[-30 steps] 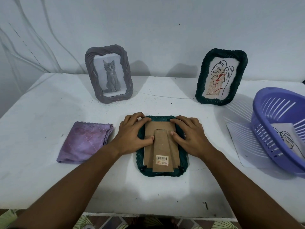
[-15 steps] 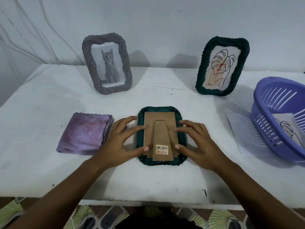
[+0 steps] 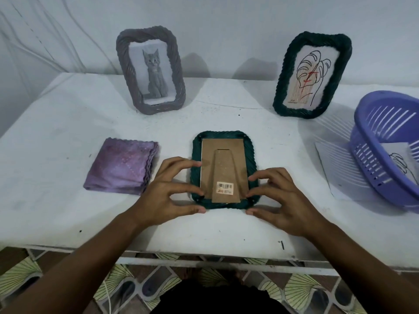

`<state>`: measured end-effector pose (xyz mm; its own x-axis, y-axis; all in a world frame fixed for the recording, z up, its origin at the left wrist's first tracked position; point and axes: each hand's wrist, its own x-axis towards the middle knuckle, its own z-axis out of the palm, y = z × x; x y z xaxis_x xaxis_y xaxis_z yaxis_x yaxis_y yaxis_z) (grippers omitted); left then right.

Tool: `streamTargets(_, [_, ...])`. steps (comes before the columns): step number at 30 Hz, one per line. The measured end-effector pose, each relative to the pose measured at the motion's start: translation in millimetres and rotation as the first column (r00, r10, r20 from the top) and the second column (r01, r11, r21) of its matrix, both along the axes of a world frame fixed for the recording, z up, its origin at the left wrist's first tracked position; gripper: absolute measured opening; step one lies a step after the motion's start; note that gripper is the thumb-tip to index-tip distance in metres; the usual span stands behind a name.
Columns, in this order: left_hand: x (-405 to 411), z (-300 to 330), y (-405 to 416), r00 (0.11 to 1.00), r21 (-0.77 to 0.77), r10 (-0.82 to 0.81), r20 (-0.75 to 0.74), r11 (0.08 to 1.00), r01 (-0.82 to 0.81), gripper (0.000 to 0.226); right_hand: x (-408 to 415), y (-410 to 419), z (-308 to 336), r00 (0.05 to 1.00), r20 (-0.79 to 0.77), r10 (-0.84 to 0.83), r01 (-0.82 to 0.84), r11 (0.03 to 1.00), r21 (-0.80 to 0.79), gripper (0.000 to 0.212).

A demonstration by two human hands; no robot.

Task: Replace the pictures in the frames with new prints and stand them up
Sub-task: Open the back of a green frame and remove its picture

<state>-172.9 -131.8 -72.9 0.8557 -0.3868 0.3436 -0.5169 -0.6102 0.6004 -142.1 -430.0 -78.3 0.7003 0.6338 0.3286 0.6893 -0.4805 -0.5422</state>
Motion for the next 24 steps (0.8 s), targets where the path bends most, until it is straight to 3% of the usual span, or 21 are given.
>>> streamTargets(15, [5.0, 0.6, -1.0, 0.991, -0.049, -0.072, -0.113, 0.997, 0.067, 0.023, -2.4, 3.4, 0.3, 0.993, -0.121, 0.014, -0.006, 0.997, 0.072, 0.014])
streamTargets(21, [4.5, 2.9, -0.3, 0.985, -0.021, -0.086, -0.150, 0.996, 0.084, 0.020, -1.7, 2.4, 0.9, 0.992, -0.126, 0.022, -0.015, 0.998, 0.055, 0.018])
streamTargets(24, [0.4, 7.9, -1.7, 0.980, -0.046, -0.028, -0.198, 0.999, 0.019, 0.033, -0.9, -0.8, 4.4, 0.987, -0.157, 0.044, -0.036, 0.998, 0.051, 0.027])
